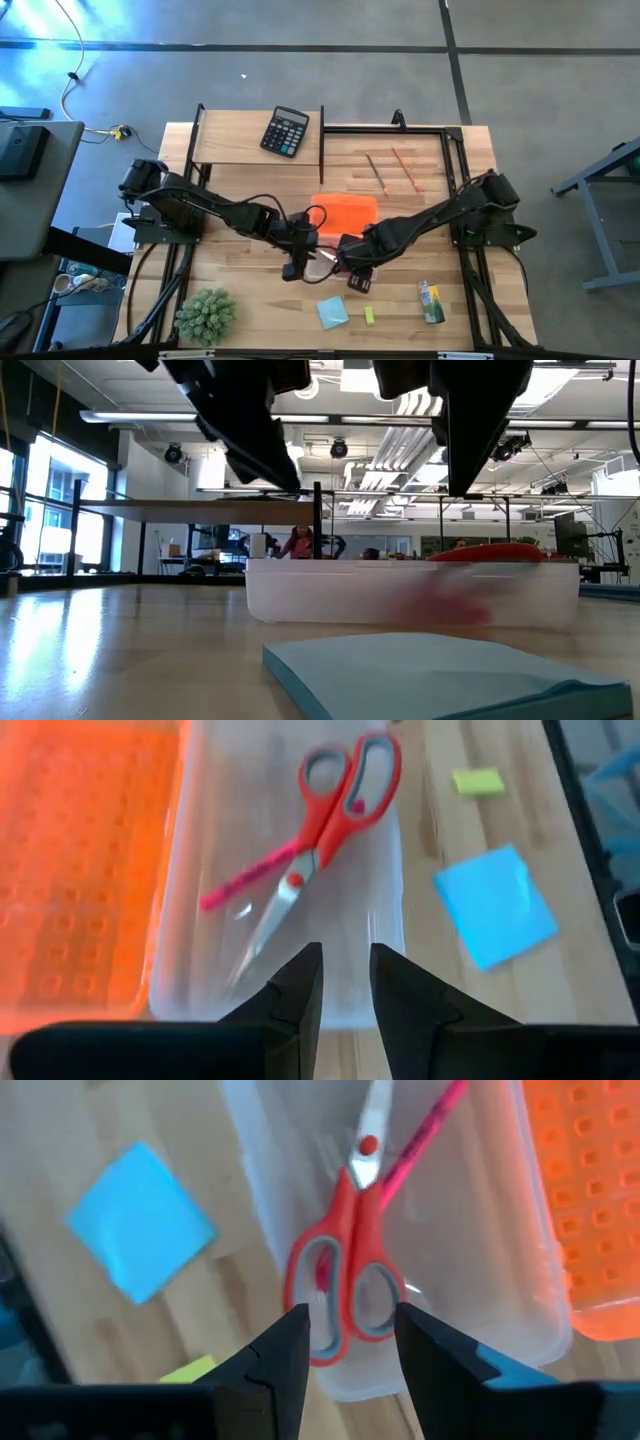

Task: Pack school essentials
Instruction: Put the scissors into the supply box, then put the black pencil into the supply box

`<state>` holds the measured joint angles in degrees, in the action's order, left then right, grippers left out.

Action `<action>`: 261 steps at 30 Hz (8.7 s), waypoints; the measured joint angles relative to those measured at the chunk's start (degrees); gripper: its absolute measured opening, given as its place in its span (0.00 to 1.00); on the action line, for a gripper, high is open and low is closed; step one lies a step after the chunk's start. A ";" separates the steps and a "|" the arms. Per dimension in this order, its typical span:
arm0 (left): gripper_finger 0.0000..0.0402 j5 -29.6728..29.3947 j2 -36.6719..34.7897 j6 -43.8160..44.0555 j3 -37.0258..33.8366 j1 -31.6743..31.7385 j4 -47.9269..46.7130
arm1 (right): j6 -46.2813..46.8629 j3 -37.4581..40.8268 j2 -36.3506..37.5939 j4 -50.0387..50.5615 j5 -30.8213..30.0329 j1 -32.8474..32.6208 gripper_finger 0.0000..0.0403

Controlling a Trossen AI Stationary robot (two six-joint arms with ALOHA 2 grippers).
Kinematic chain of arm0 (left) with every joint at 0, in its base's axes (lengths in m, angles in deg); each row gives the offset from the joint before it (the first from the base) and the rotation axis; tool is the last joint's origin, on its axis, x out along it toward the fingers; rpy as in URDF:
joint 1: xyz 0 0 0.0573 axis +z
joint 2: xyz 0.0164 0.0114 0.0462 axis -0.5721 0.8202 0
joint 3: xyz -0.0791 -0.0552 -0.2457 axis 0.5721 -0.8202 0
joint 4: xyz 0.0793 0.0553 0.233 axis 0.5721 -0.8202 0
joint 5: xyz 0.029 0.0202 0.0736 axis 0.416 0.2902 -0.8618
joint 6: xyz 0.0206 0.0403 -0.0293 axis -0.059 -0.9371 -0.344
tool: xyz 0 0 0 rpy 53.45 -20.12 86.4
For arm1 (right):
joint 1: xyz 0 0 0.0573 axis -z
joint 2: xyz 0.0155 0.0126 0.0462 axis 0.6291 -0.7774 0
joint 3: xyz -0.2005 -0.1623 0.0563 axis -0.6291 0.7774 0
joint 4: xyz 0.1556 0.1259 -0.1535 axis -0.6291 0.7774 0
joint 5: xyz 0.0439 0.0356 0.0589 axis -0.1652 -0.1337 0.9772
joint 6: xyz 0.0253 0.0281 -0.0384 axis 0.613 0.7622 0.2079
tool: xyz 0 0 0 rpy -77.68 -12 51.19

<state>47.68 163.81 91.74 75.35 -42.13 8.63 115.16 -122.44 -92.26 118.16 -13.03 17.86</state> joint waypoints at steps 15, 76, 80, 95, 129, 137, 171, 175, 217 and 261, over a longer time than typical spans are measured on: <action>0.19 0.33 3.71 2.53 -0.14 0.03 0.09 | 0.02 0.00 -5.42 -0.18 0.55 -1.80 0.35; 0.19 5.86 7.23 4.49 -0.06 0.11 1.18 | 2.59 -0.02 -4.35 3.31 -3.50 -1.42 0.35; 0.19 5.71 5.24 4.47 -0.08 0.13 0.55 | 4.97 -0.02 -1.10 3.78 -6.27 -1.42 0.35; 0.19 3.23 -5.82 0.96 -0.02 3.08 -7.56 | 20.04 -0.02 13.13 9.29 -22.62 0.88 0.35; 0.19 -3.41 -21.71 -0.10 -0.08 17.73 -17.71 | -6.86 2.19 37.77 23.58 -16.59 41.51 0.51; 0.19 -3.39 -21.71 -0.03 -0.08 20.98 -17.71 | -11.53 21.02 38.60 5.34 -6.37 47.47 0.52; 0.19 -4.28 -21.64 -0.07 -0.08 24.24 -17.23 | -7.05 32.15 12.55 -15.89 -1.06 45.88 0.52; 0.19 -4.28 -21.64 -0.07 -0.08 24.24 -17.27 | -5.93 32.15 10.52 -16.02 -1.90 45.88 0.52; 0.19 -4.28 -21.64 -0.09 -0.08 24.24 -17.27 | -3.58 32.11 7.12 -15.27 -0.62 46.25 0.06; 0.19 -3.78 -21.64 -0.05 -0.10 24.24 -17.30 | -0.42 32.15 40.06 -19.63 -2.38 27.20 0.02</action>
<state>43.89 142.16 91.69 75.25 -17.88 -8.67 114.74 -90.28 -52.20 98.52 -15.41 45.05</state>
